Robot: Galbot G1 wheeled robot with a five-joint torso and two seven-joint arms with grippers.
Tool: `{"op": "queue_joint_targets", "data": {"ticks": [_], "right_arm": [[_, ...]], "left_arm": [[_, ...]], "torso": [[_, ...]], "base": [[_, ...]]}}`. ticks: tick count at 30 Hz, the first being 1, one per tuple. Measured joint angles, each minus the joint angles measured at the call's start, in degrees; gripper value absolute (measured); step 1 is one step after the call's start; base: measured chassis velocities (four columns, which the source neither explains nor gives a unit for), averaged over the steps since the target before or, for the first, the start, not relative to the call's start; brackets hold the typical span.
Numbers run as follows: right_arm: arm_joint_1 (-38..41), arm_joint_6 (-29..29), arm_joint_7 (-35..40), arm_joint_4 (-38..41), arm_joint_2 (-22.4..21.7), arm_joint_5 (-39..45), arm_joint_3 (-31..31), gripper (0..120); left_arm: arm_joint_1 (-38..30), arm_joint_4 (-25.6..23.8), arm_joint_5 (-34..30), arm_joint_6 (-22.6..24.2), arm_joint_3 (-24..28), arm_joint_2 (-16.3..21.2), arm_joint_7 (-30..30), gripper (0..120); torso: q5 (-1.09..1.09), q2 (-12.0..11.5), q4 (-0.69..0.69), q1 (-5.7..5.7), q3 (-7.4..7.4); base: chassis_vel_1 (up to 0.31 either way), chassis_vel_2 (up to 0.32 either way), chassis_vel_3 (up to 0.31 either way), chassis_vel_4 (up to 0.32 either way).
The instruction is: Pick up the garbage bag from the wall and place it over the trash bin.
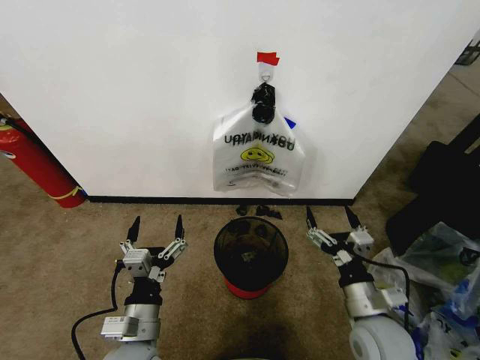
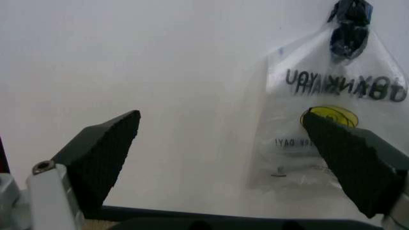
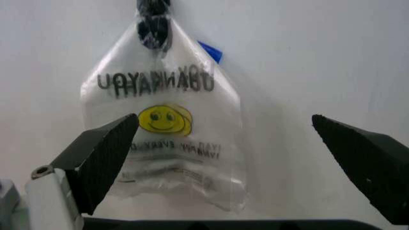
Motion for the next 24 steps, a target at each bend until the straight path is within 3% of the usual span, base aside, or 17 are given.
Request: {"op": "queue_joint_targets", "data": {"ticks": [11,13,24], "right_arm": [[12.53,-1.9,0.59,-7.36,-3.71,3.83,-5.94,100],[19.35,-2.83,0.54,-10.54,-4.5,7.66,-8.78,100],[33.4,-3.66,-2.69,-20.56,-3.32,20.77,-15.45,100]], "left_arm": [[1.18,0.2,0.37,0.01,-1.19,-0.67,-0.02,100],[1.8,-0.32,0.73,-0.03,-1.81,-1.19,-0.1,100],[2.83,-0.78,1.73,-0.45,-2.45,-2.32,-0.27,100]], "torso": [[0.0,0.0,0.0,0.0,0.0],[-0.01,0.0,0.01,0.0,0.0],[-0.01,0.0,0.0,0.0,0.0]], "base": [[0.0,0.0,0.0,0.0],[0.0,0.0,0.0,0.0],[0.0,0.0,0.0,0.0]]}}
